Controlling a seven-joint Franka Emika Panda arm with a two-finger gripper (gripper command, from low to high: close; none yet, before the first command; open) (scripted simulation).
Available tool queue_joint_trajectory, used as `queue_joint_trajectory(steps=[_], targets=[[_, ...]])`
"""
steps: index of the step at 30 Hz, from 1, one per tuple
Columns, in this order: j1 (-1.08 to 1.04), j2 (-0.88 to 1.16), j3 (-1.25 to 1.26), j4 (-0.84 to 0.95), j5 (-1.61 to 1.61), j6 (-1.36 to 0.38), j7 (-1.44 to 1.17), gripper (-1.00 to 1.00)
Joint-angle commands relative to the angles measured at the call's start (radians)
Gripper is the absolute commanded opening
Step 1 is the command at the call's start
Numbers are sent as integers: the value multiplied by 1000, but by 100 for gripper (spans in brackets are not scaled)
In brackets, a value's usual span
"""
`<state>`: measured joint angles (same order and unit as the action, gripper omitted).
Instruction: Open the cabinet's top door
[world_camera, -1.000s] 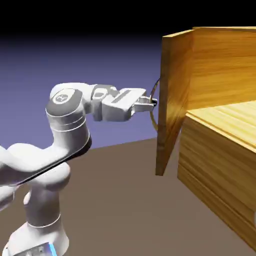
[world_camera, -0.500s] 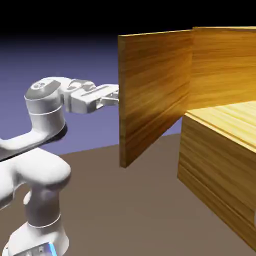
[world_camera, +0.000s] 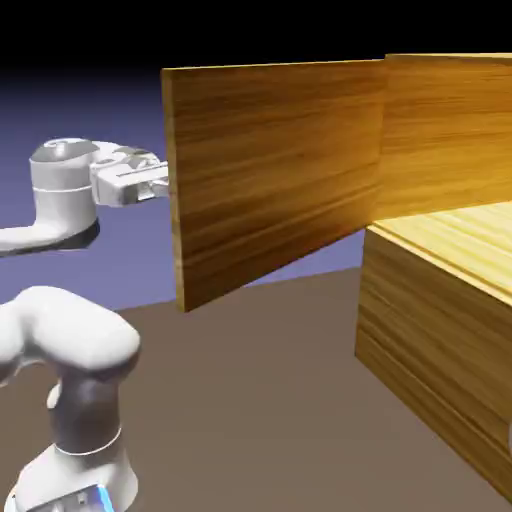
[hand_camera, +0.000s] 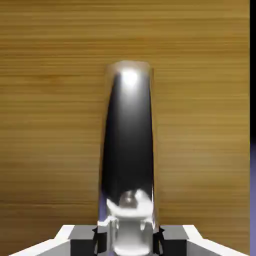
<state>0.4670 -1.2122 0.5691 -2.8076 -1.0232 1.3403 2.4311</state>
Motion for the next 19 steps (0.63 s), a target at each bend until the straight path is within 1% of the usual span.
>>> queue_joint_trajectory(steps=[1, 10, 19], targets=[[-23, 33, 36, 30, 31, -25, 14, -100], [-313, 290, 354, 347, 241, -250, 114, -100], [-639, 409, 628, 633, 341, -426, 152, -100]])
